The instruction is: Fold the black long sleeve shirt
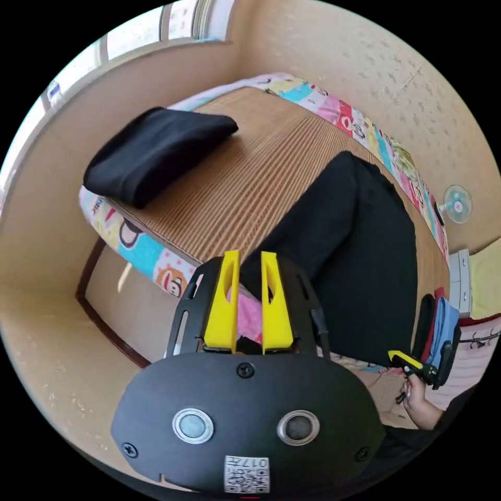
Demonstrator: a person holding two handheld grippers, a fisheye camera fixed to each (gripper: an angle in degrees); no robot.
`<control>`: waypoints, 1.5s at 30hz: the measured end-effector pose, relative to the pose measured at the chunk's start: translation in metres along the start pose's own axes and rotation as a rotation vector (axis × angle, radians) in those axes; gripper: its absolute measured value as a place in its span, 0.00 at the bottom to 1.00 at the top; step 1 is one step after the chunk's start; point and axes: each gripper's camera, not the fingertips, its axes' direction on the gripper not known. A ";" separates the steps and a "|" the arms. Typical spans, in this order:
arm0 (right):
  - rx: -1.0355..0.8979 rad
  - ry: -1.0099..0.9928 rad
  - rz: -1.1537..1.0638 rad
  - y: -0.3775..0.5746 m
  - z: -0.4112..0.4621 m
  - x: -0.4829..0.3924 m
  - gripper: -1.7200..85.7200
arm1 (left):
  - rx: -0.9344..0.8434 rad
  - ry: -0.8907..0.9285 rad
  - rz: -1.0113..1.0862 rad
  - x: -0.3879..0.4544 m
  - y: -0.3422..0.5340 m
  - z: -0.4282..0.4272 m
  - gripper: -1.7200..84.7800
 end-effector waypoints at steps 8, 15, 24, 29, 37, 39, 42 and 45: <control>0.039 -0.075 0.024 0.027 -0.059 0.024 0.04 | -0.412 0.030 0.335 -0.019 -0.057 0.037 0.11; 0.151 0.000 -0.361 0.042 -0.101 -0.058 0.09 | -0.352 0.476 0.157 -0.081 -0.095 -0.041 0.02; 0.483 -0.054 -0.856 0.026 -0.156 -0.218 0.21 | -0.234 1.105 0.087 -0.117 -0.184 -0.152 0.01; 0.674 -0.024 -0.922 -0.009 -0.208 -0.280 0.13 | -0.065 1.230 0.018 -0.132 -0.233 -0.210 0.02; 1.023 -0.550 -0.338 -0.146 -0.408 -0.066 0.07 | 0.190 1.158 -0.057 -0.142 -0.239 -0.252 0.01; 1.084 -0.685 -0.222 -0.156 -0.422 0.029 0.07 | 0.099 1.129 -0.060 -0.121 -0.239 -0.227 0.02; 1.135 -0.743 -0.018 -0.147 -0.399 0.177 0.06 | 0.021 1.106 -0.049 -0.078 -0.238 -0.181 0.07; 1.016 -0.634 0.235 -0.127 -0.334 0.299 0.04 | -0.058 1.015 -0.008 -0.026 -0.249 -0.129 0.12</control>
